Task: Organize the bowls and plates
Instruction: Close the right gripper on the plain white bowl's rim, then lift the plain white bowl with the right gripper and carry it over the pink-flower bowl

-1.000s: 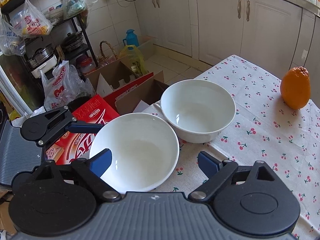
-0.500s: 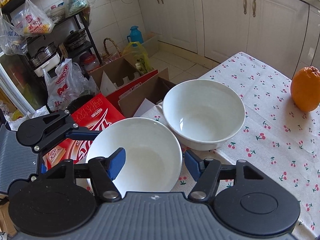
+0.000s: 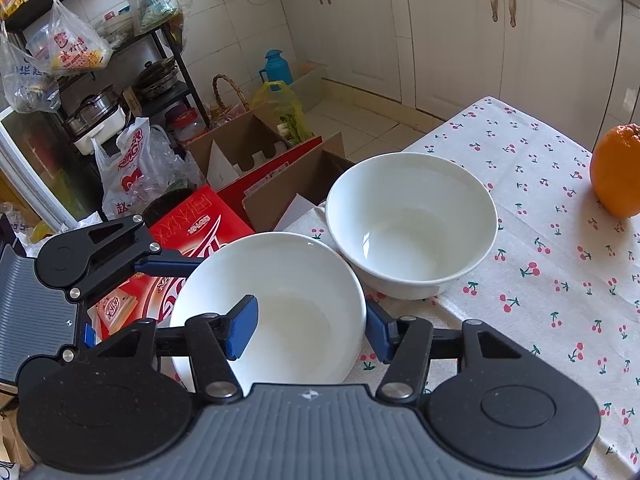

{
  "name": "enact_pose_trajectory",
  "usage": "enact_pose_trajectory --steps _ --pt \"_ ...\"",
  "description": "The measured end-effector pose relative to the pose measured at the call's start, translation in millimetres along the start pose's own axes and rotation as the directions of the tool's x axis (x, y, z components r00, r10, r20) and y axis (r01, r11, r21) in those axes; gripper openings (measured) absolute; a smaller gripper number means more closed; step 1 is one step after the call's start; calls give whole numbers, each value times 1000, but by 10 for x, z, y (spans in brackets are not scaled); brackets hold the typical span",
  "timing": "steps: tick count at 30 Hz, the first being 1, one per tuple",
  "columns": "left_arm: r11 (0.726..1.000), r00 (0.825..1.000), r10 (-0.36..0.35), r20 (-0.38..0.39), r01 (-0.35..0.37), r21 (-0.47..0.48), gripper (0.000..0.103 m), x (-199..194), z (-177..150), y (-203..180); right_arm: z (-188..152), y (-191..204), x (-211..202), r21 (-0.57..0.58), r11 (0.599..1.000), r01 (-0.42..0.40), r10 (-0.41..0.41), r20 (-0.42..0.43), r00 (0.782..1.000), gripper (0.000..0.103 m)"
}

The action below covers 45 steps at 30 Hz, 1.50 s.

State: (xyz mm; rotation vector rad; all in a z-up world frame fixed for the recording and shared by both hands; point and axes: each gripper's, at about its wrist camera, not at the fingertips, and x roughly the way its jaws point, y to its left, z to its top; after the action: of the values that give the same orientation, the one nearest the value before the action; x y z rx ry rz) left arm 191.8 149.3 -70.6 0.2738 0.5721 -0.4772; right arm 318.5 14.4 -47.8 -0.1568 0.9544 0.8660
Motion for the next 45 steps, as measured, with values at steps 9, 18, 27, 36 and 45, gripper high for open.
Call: enact_pose_trajectory --steps 9,18,27,36,45 --pt "1000 1000 5 -9 -5 17 87 -10 18 -37 -1 5 -37 6 1000 -9 9 1 1000 63" --pt "1000 1000 -2 -5 3 31 87 -151 130 -170 -87 53 -260 -5 1000 -9 9 14 1000 64" --pt "999 1000 -17 -7 17 46 87 -347 252 -429 -258 171 -662 -47 999 -6 7 35 999 64" --pt "995 998 -57 -1 57 81 87 -425 404 -721 -517 195 -1096 -56 998 25 -21 68 997 64" --pt "986 992 -123 9 121 114 87 -365 547 -1039 -801 78 -1465 -31 996 79 -75 92 993 64"
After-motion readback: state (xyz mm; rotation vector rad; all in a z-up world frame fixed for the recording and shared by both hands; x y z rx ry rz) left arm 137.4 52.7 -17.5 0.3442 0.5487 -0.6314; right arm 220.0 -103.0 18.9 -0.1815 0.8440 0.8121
